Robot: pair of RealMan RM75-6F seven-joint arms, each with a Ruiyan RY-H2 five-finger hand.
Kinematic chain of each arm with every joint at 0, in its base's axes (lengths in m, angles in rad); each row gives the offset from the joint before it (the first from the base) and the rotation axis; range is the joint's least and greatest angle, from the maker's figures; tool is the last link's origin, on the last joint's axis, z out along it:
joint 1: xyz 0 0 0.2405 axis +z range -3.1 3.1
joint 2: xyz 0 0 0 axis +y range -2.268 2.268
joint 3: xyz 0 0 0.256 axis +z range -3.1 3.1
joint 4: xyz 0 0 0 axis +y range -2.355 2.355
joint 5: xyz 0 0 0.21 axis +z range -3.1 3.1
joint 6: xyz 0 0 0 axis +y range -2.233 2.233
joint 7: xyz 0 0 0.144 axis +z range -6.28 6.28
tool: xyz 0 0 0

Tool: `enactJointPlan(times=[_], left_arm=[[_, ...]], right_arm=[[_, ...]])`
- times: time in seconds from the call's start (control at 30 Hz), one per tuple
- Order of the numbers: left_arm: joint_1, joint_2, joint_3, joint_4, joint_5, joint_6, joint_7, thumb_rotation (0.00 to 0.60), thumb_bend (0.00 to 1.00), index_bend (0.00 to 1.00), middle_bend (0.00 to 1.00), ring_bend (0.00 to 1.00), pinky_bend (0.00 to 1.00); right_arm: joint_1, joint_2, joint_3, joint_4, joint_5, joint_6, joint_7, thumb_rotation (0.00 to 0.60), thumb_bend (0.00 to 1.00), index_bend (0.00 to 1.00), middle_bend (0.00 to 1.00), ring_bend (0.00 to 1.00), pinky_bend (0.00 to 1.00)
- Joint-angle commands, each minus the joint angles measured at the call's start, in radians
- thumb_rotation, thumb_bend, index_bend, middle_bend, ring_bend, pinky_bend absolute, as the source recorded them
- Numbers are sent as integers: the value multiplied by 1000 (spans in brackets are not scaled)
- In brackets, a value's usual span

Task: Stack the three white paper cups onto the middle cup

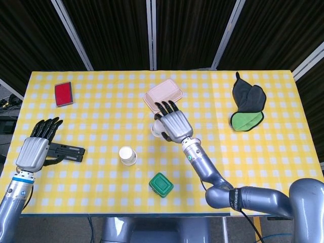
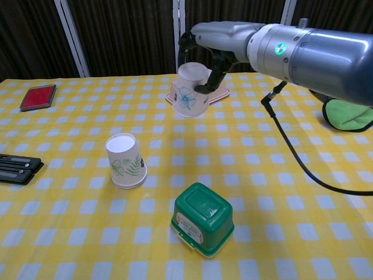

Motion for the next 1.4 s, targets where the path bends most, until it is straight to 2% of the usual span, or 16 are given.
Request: enactJointPlan(times=[0.03,0.2,0.67,1.1,1.2,1.4], left_arm=[[0,-1,-1,3,2,-3,-4,600,176,0,0,0,0],[0,-3,-1,4,8,-6,-8,600,176,0,0,0,0],[-3,-4,-9,10,-4,-28,-11,600,176,0,0,0,0],[-2,-2,-14,11,-15,-38,-3,600,176,0,0,0,0],[-1,-1,-15,7,-16,-37,-3,600,176,0,0,0,0],[-2,-2,-16,8,-18,-42,-3,600,177,0,0,0,0]], right_arm=[[24,-16,-8,-96,-18,68,-75,600,281,446,53,0,26],[39,-63,-21,-126,-28,97,-95,600,281,447,52,0,26],[66,-160,-24,-50,-12,76,-51,600,281,453,52,0,32],[81,-219,-30,-26,-30,67,-30,600,259,445,40,0,36],[81,-226,-35,-16,-32,68,-31,600,229,404,16,0,34],[81,-237,-37,4,-43,87,-47,600,160,209,0,0,24]])
